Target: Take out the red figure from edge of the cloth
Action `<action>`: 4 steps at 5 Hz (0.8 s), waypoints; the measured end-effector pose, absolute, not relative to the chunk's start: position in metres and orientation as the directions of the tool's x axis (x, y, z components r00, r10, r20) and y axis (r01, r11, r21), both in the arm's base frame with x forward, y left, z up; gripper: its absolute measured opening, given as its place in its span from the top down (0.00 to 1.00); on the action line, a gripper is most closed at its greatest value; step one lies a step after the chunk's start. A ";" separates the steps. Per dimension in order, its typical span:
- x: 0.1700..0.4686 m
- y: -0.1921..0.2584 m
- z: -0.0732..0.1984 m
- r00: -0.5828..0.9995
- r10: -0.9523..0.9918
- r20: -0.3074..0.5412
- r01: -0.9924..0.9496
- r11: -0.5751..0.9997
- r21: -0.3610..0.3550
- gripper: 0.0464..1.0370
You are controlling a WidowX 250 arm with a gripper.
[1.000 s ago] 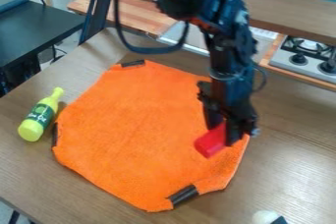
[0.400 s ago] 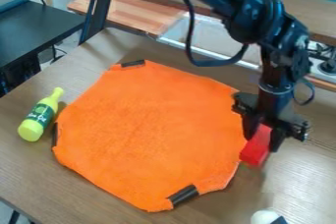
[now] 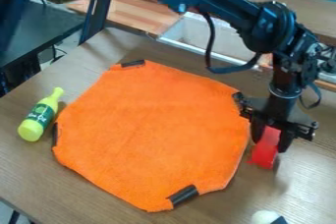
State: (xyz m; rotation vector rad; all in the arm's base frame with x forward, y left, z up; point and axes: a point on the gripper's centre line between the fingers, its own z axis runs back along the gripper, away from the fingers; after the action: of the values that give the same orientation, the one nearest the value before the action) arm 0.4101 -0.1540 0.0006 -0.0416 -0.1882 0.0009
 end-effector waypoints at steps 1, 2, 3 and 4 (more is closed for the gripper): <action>0.416 -0.156 -0.003 0.981 0.017 0.191 -0.009 0.999 -0.045 0.45; 0.418 -0.157 -0.001 0.980 0.017 0.197 -0.007 0.999 -0.050 0.15; 0.418 -0.150 -0.005 0.980 0.000 0.198 0.010 0.999 -0.048 0.03; 0.419 -0.139 0.021 0.968 -0.005 0.249 0.021 0.998 -0.063 0.04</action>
State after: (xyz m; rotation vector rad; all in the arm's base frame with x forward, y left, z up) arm 0.4192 -0.1392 0.0211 -0.0654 -0.2516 -0.0133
